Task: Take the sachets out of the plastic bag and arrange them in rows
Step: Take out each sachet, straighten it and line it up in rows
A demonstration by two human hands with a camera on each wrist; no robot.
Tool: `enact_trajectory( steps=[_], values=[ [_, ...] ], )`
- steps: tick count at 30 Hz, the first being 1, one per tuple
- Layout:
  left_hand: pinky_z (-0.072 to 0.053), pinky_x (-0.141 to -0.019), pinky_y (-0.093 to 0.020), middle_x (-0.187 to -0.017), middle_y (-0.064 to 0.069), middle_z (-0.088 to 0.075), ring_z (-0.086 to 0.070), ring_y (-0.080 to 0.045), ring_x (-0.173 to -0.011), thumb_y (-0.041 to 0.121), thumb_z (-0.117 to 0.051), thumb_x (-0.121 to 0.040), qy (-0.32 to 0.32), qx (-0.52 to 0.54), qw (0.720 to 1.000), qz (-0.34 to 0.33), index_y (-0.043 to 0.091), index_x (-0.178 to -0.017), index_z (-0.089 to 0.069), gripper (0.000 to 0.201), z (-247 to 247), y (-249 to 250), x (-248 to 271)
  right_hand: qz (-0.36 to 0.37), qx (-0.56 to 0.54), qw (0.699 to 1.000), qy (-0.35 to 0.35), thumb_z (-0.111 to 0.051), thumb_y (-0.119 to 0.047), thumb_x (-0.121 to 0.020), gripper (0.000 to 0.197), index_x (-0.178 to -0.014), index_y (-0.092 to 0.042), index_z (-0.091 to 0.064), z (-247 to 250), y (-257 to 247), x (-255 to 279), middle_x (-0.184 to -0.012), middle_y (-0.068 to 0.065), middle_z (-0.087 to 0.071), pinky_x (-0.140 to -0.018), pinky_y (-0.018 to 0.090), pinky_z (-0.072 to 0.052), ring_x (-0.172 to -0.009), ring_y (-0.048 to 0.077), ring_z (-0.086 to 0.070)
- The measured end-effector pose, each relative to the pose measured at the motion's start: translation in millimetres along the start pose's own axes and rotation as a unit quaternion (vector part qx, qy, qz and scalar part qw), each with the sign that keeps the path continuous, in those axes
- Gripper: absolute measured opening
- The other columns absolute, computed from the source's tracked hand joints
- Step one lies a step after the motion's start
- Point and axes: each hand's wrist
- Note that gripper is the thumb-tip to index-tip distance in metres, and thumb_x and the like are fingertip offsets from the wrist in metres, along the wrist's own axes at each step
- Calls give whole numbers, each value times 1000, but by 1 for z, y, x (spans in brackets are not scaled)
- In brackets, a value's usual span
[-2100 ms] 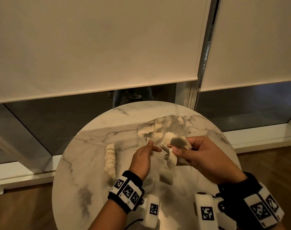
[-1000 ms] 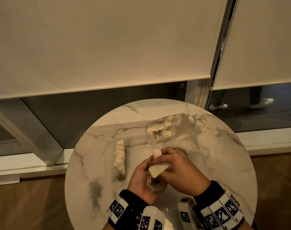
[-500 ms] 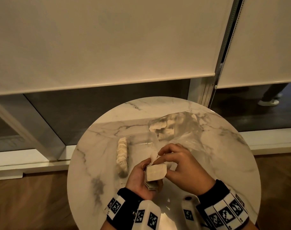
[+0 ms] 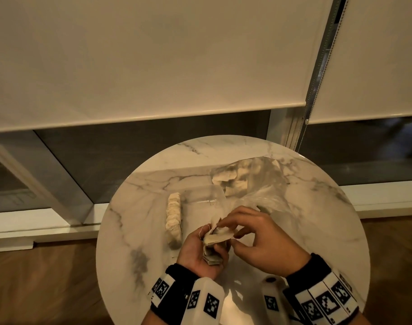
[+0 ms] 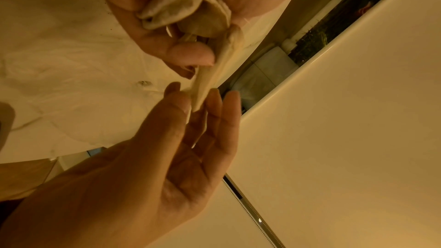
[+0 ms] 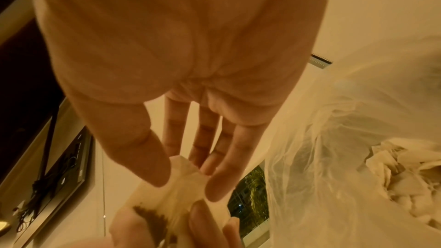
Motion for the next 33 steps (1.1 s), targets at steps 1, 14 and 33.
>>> enact_trajectory(
  steps=[1, 14, 33],
  values=[
    [-46, -32, -22, -67, -15, -65, -60, -24, -44, 26, -51, -90, -2, 3, 1000, -4, -2, -80, -67, 34, 0, 0, 0, 5, -1, 1000, 7, -68, -14, -83, 28, -107, -26, -75, -1, 1, 0, -102, -15, -64, -80, 24, -57, -98, 11, -64],
    [-44, -34, -22, -90, -6, -58, -59, -18, -59, 27, -54, -88, -11, -10, 999, -41, 3, -84, -72, 31, 7, 10, 3, 16, 37, 999, 34, -72, -17, -87, 13, -93, -27, -78, -5, 8, -9, -98, -18, -68, -78, 25, -57, -101, 7, -63],
    [-40, -30, -19, -66, -5, -63, -55, -14, -46, 24, -60, -87, 9, -11, 972, -236, 11, -72, -73, 24, 66, 77, 56, -109, -112, 988, 8, -73, -11, -89, 2, -91, -12, -72, -32, -1, -77, -75, 7, -71, -61, 31, -60, -69, 16, -68]
  ],
)
Point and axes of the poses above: each hand's wrist, its own x-axis away from the middle knuckle, its own z-axis out of the back of the hand, y = z × x
